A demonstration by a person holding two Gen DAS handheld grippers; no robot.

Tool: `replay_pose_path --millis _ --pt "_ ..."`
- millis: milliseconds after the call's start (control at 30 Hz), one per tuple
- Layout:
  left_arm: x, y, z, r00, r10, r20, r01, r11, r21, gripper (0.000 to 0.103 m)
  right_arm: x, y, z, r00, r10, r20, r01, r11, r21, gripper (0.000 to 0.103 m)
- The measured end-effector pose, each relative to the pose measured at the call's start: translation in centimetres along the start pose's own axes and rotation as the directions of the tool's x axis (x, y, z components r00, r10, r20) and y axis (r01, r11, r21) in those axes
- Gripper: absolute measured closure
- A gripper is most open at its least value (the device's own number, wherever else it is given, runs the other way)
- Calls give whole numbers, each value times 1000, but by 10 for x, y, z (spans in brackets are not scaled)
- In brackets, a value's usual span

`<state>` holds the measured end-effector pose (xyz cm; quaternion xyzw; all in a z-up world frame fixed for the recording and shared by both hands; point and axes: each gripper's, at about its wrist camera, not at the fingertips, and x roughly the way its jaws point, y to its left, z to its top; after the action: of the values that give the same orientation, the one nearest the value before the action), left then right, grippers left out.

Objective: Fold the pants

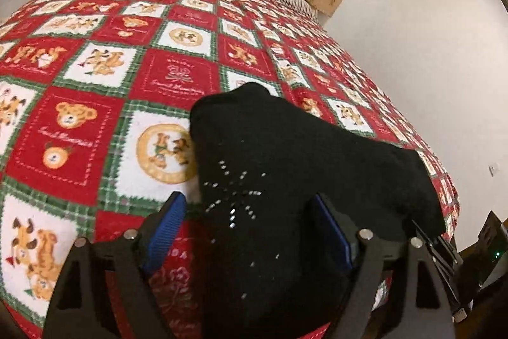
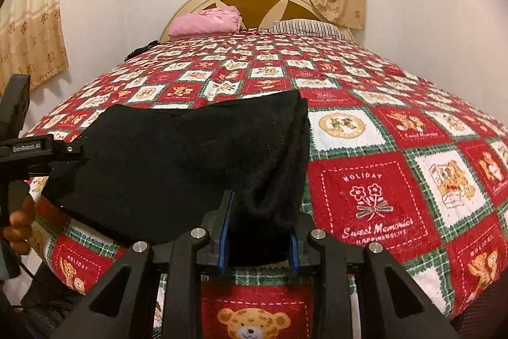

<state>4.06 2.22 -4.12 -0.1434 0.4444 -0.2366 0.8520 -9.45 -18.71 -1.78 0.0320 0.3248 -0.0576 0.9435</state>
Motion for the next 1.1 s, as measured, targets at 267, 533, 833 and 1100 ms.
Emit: replay_pose_path --millis 267,533,833,1100 --pt "0 19 2 987 -159 3 157 972 -177 84 -4 3 5 1000 14 10 -14 1000 18 74" --pt "-45 -1 16 989 45 141 -47 999 10 87 -15 39 33 993 46 104 -39 997 -67 74" --pt "-101 48 51 899 300 320 -320 947 13 87 19 125 84 967 205 149 -171 962 -214 74" --pt "-99 103 78 777 524 348 -552 834 -24 87 90 218 117 958 276 79 -233 908 -348 74"
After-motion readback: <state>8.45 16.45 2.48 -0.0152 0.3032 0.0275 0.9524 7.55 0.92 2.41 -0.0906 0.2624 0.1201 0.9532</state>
